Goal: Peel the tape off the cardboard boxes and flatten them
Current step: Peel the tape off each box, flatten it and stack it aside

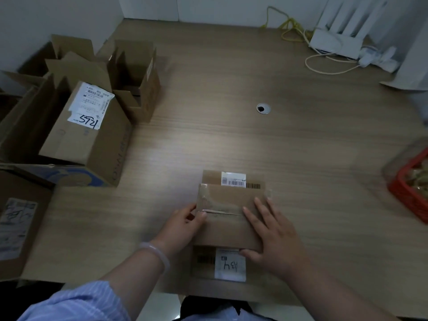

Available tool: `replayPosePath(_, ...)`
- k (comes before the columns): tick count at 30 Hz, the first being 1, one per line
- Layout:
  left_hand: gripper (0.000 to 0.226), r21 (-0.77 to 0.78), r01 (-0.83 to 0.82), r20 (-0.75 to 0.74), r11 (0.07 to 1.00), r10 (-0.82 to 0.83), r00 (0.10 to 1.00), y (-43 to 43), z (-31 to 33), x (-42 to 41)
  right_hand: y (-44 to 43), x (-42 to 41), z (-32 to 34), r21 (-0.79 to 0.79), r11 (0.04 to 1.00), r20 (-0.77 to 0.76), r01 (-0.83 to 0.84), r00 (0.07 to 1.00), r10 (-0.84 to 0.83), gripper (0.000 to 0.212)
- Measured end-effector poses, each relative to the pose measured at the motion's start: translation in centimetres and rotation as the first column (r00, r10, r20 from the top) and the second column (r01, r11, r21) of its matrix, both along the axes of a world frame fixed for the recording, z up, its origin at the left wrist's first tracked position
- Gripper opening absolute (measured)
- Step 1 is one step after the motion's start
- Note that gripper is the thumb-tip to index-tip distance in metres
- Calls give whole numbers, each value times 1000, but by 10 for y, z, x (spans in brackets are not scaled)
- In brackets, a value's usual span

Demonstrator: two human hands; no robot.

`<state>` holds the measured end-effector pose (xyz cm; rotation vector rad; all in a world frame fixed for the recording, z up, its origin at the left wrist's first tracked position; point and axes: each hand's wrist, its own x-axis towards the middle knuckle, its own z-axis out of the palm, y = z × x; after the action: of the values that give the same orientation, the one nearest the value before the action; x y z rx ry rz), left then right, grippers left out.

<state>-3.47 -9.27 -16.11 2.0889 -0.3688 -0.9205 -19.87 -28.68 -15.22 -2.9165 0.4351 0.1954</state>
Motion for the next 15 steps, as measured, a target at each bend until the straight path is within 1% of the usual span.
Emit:
replayPosePath(1, 35, 5, 0, -12, 1000, 0, 1000, 1, 0, -3, 1, -2, -2, 7, 1000, -8, 4, 1000, -4, 98)
replayPosePath(3, 47, -30, -44, -67, 999, 42, 997, 0, 1, -6, -1, 1, -1, 19, 1000, -22, -6, 1000, 6, 98)
replayPosePath(5, 53, -90, -125, -165, 988, 108, 980, -1, 3, -6, -9, 9, 0, 16, 1000, -63, -18, 998, 19, 99)
replayPosePath(6, 53, -136, -145, -199, 980, 116, 973, -1, 3, -7, -13, 14, 0, 4, 1000, -74, -21, 997, 21, 99)
replayPosePath(8, 50, -186, -152, -200, 971, 114, 973, 0, -1, -11, -17, 23, 1, -65, 998, -43, -25, 999, 23, 100)
replayPosePath(10, 46, -203, -223, -176, 953, 189, 966, 0, -8, -18, -14, 28, -1, -64, 997, 8, -45, 999, 46, 101)
replayPosePath(12, 40, -182, -330, -149, 926, 306, 940, -2, -11, -23, -8, 31, -10, -56, 993, 72, -100, 992, 104, 96)
replayPosePath(14, 33, -138, -395, -119, 908, 381, 917, -2, -17, -27, -2, 32, -13, -74, 991, 120, -115, 985, 123, 91)
replayPosePath(15, 30, -115, -417, -115, 902, 405, 907, 0, -20, -28, -2, 32, -15, -87, 990, 120, -115, 985, 125, 90)
